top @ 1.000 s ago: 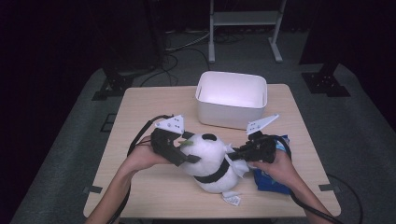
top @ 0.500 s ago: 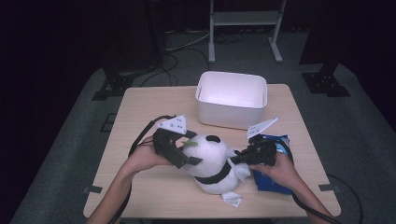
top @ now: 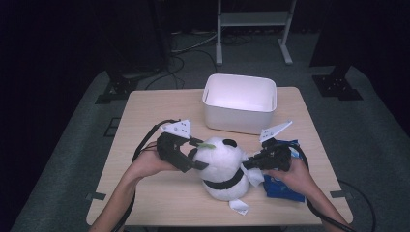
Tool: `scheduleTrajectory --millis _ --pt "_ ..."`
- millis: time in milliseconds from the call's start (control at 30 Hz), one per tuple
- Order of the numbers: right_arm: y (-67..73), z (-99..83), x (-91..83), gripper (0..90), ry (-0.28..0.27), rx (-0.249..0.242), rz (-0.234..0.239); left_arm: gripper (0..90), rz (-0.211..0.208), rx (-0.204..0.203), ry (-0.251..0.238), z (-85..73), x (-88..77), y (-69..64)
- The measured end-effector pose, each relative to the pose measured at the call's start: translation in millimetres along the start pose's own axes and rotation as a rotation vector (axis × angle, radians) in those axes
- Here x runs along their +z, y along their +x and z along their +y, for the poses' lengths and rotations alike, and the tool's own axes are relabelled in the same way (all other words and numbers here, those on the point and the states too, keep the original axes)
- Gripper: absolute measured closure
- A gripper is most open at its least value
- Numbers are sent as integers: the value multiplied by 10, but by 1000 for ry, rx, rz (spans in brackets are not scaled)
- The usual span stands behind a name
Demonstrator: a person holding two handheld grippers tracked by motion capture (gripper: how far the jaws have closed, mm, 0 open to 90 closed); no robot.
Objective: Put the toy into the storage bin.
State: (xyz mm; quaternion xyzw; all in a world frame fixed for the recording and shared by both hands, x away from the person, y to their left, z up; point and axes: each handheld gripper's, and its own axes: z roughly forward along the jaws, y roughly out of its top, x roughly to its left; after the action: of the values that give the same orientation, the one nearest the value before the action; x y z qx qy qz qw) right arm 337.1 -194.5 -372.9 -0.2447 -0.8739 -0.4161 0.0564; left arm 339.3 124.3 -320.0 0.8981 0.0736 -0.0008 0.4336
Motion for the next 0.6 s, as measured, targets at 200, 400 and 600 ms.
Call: scheduleTrajectory --millis 200,400,600 --pt "83 160 -132 822 -3 -37 -32 236 1 -5 2 -18 -17 12" --pt "169 334 -210 822 14 -74 -58 236 5 -16 1 -34 -33 27" --pt "236 489 -303 823 6 -104 -67 235 4 -19 -9 -58 -35 31"
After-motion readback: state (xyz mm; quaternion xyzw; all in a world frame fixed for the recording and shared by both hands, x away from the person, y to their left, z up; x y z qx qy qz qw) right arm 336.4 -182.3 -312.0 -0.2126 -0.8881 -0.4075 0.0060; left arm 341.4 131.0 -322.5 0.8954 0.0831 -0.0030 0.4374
